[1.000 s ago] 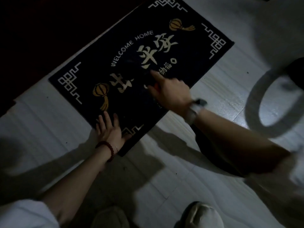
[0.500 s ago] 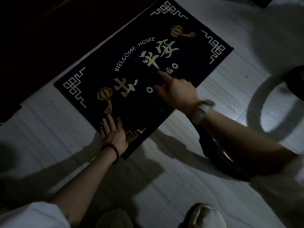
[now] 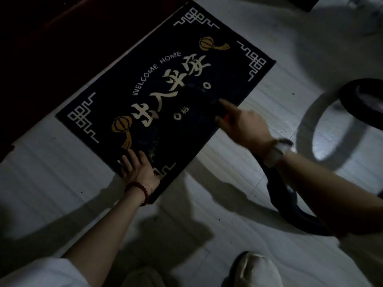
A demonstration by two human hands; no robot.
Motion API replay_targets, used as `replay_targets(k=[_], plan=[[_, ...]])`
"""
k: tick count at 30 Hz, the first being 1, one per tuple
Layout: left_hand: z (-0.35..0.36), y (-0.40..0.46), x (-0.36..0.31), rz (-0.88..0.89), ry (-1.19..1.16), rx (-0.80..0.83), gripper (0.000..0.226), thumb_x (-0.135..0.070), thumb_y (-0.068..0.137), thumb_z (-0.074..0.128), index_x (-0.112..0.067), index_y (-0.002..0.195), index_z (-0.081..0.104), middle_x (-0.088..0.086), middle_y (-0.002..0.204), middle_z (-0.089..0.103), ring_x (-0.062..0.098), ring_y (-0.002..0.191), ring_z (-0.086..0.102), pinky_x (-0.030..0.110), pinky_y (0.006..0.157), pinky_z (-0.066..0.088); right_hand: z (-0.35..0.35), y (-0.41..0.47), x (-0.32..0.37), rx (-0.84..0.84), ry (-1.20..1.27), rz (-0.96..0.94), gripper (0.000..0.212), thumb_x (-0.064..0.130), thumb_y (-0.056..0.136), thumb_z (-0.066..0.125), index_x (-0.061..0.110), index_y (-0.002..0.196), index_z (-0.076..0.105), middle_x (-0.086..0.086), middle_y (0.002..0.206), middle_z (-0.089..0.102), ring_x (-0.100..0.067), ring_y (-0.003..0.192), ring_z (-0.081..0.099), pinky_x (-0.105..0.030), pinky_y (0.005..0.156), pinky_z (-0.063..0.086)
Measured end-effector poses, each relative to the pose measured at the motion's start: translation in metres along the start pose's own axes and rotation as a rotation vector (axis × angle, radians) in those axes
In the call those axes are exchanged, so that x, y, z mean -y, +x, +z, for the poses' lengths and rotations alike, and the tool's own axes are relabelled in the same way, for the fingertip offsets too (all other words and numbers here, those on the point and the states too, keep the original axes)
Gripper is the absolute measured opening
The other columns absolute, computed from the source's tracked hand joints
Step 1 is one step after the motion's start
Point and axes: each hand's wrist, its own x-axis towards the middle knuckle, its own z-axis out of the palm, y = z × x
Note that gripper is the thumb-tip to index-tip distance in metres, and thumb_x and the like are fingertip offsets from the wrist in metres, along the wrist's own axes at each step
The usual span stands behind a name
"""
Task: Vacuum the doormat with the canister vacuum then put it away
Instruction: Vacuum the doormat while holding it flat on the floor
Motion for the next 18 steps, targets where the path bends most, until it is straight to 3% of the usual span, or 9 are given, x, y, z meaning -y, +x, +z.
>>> replay_targets(k=[3, 7, 10, 12, 15, 18], plan=[[-0.001, 0.000, 0.001, 0.002, -0.006, 0.009, 0.094, -0.038, 0.088, 0.058, -0.007, 0.147, -0.009, 0.019, 0.153, -0.020, 0.037, 0.142, -0.016, 0.048, 0.116, 0.001, 0.003, 0.035, -0.001, 0.002, 0.044, 0.111, 0.050, 0.046, 0.093, 0.041, 0.032, 0.141, 0.031, -0.011, 0.111, 0.064, -0.034, 0.095, 0.060, -0.032, 0.067, 0.042], [-0.001, 0.000, -0.001, -0.013, 0.008, 0.014, 0.095, -0.039, 0.087, 0.059, -0.007, 0.148, -0.007, 0.019, 0.153, -0.019, 0.037, 0.142, -0.016, 0.048, 0.117, 0.002, 0.024, -0.027, -0.009, 0.103, 0.037, 0.069, 0.051, 0.045, 0.093, 0.042, 0.036, 0.141, 0.029, -0.013, 0.110, 0.064, -0.035, 0.093, 0.061, -0.034, 0.069, 0.045], [-0.009, 0.000, -0.008, 0.034, 0.197, -0.001, 0.092, -0.042, 0.087, 0.057, -0.008, 0.148, -0.003, 0.018, 0.154, -0.017, 0.039, 0.141, -0.016, 0.051, 0.116, -0.001, 0.015, -0.053, -0.019, 0.192, 0.060, 0.073, 0.052, 0.047, 0.092, 0.042, 0.040, 0.141, 0.027, -0.010, 0.113, 0.065, -0.034, 0.094, 0.061, -0.035, 0.074, 0.048], [-0.017, 0.006, -0.021, 0.142, 0.320, -0.023, 0.090, -0.044, 0.087, 0.056, -0.014, 0.148, -0.003, 0.015, 0.155, -0.016, 0.038, 0.141, -0.017, 0.054, 0.115, -0.001, 0.004, -0.041, -0.024, 0.119, 0.077, 0.062, 0.052, 0.047, 0.092, 0.042, 0.039, 0.141, 0.027, -0.011, 0.110, 0.065, -0.034, 0.092, 0.061, -0.033, 0.071, 0.046], [-0.030, 0.021, -0.050, 0.269, 0.193, 0.031, 0.088, -0.048, 0.088, 0.053, -0.026, 0.148, -0.007, 0.006, 0.156, -0.019, 0.032, 0.142, -0.017, 0.055, 0.116, 0.000, -0.007, -0.004, -0.034, -0.079, 0.077, 0.063, 0.054, 0.047, 0.092, 0.043, 0.034, 0.142, 0.029, -0.016, 0.106, 0.066, -0.039, 0.090, 0.061, -0.038, 0.072, 0.050], [-0.033, 0.034, -0.067, 0.322, 0.161, 0.060, 0.093, -0.057, 0.085, 0.052, -0.033, 0.146, -0.014, 0.004, 0.153, -0.027, 0.031, 0.141, -0.022, 0.057, 0.114, 0.000, -0.022, 0.037, -0.063, -0.134, 0.137, 0.164, 0.051, 0.049, 0.091, 0.044, 0.033, 0.139, 0.035, -0.013, 0.106, 0.067, -0.038, 0.081, 0.065, -0.045, 0.076, 0.055]])
